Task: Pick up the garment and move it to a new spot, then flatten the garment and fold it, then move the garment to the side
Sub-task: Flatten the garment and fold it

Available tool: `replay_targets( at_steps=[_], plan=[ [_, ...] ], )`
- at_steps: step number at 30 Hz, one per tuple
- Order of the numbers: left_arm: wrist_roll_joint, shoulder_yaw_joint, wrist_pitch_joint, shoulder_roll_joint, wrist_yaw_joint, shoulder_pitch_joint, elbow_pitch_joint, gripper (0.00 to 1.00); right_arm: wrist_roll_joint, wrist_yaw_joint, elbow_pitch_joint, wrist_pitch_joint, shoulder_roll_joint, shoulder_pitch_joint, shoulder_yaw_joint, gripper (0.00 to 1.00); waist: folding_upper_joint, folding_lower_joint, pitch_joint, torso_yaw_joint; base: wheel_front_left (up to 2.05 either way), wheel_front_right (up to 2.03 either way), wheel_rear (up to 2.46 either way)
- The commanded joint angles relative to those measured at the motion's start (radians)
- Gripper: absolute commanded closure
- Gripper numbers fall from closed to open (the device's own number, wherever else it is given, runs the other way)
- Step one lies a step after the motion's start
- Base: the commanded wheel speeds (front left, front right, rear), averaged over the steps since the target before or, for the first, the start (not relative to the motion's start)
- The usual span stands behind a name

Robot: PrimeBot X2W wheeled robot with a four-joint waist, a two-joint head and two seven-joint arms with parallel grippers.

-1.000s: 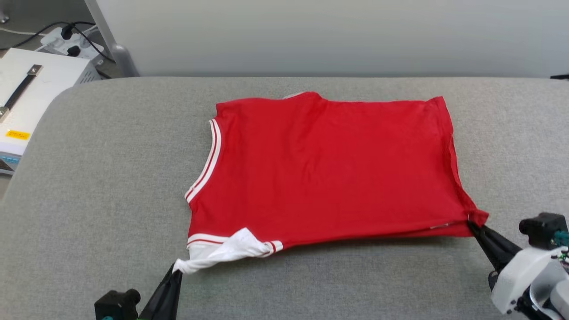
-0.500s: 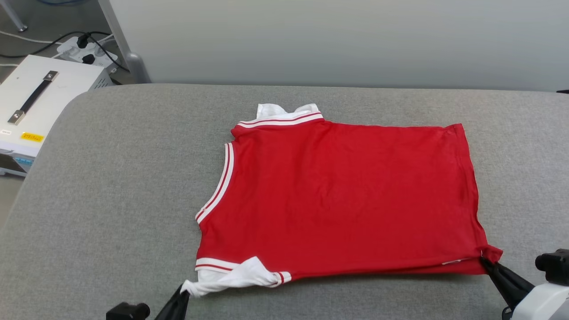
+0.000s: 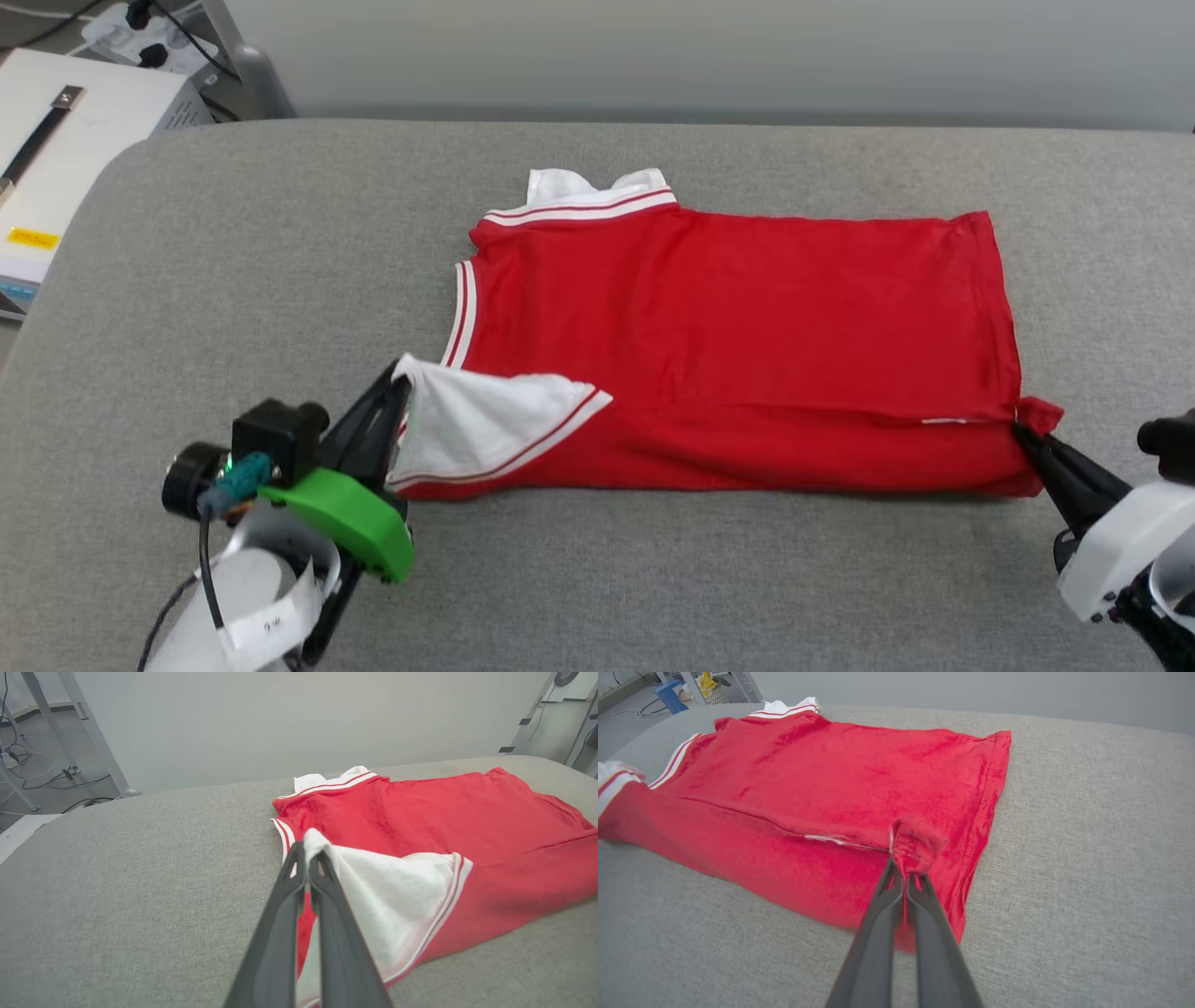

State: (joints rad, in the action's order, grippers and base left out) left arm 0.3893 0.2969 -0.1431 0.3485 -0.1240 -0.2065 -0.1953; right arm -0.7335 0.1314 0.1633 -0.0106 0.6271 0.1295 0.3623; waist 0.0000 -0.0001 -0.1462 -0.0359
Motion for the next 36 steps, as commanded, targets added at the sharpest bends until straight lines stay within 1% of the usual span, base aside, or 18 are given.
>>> replay_targets(
  at_steps=[1,3,5,7,12,16,20,24,26,27,28,29,32,36],
  plan=[
    [0.007,0.010,-0.003,0.012,-0.006,-0.060,-0.024,1.00,0.008,-0.001,-0.003,0.010,-0.003,0.039,-0.002,1.00,0.0000,0.0001,-0.052,0.017,0.00,0.00,0.00],
    [0.014,0.029,-0.007,0.022,-0.006,-0.115,-0.058,1.00,0.007,-0.001,0.003,0.020,-0.004,0.074,0.001,1.00,0.0000,0.0001,-0.077,0.026,0.00,0.00,0.00],
    [0.039,0.070,-0.018,0.035,-0.006,-0.203,-0.123,1.00,0.001,-0.001,0.028,0.038,-0.009,0.138,0.006,1.00,0.0000,0.0001,-0.118,0.038,0.00,0.00,0.00],
    [0.050,0.105,-0.028,0.047,-0.006,-0.255,-0.175,1.00,-0.003,-0.001,0.051,0.052,-0.013,0.181,0.019,1.00,0.0000,0.0001,-0.142,0.046,0.00,0.00,0.00],
    [0.105,0.178,-0.062,0.054,-0.007,-0.349,-0.332,1.00,-0.005,-0.001,0.139,0.066,-0.037,0.284,0.074,1.00,0.0000,0.0001,-0.184,0.058,0.00,0.00,0.00],
    [0.145,0.237,-0.086,0.044,-0.007,-0.392,-0.451,1.00,-0.010,-0.001,0.227,0.061,-0.054,0.336,0.121,1.00,0.0000,0.0001,-0.199,0.057,0.00,0.00,0.00],
    [0.187,0.289,-0.104,0.030,-0.007,-0.414,-0.535,1.00,-0.021,-0.001,0.308,0.042,-0.063,0.367,0.163,1.00,0.0000,0.0001,-0.204,0.051,0.00,0.00,0.00],
    [0.223,0.332,-0.114,0.022,-0.007,-0.430,-0.582,1.00,-0.043,-0.001,0.354,0.013,-0.068,0.381,0.198,1.00,0.0000,0.0001,-0.197,0.045,0.00,0.00,0.00],
    [0.224,0.337,-0.117,0.022,-0.007,-0.442,-0.600,1.00,-0.058,-0.001,0.364,-0.007,-0.067,0.382,0.206,1.00,0.0000,0.0001,-0.188,0.040,0.00,0.00,0.00],
    [0.225,0.337,-0.118,0.022,-0.007,-0.446,-0.602,0.83,-0.064,-0.001,0.367,-0.016,-0.066,0.382,0.208,0.87,0.0000,0.0001,-0.183,0.038,0.00,0.00,0.00],
    [0.220,0.333,-0.118,0.024,-0.007,-0.451,-0.600,0.00,-0.068,-0.001,0.368,-0.030,-0.062,0.381,0.211,0.61,0.0000,0.0001,-0.176,0.037,0.00,0.00,0.00],
    [0.214,0.327,-0.118,0.027,-0.007,-0.453,-0.592,0.00,-0.072,-0.001,0.368,-0.042,-0.059,0.379,0.211,0.00,0.0000,0.0001,-0.169,0.035,0.00,0.00,0.00],
    [0.203,0.308,-0.118,0.039,-0.007,-0.449,-0.564,0.00,-0.083,-0.001,0.355,-0.086,-0.048,0.368,0.209,0.00,0.0000,0.0001,-0.141,0.030,0.00,0.00,0.00],
    [0.185,0.280,-0.118,0.076,-0.007,-0.448,-0.523,0.00,-0.091,-0.001,0.314,-0.134,-0.024,0.335,0.196,0.00,0.0000,0.0001,-0.098,0.020,0.00,0.00,0.00]
  ],
)
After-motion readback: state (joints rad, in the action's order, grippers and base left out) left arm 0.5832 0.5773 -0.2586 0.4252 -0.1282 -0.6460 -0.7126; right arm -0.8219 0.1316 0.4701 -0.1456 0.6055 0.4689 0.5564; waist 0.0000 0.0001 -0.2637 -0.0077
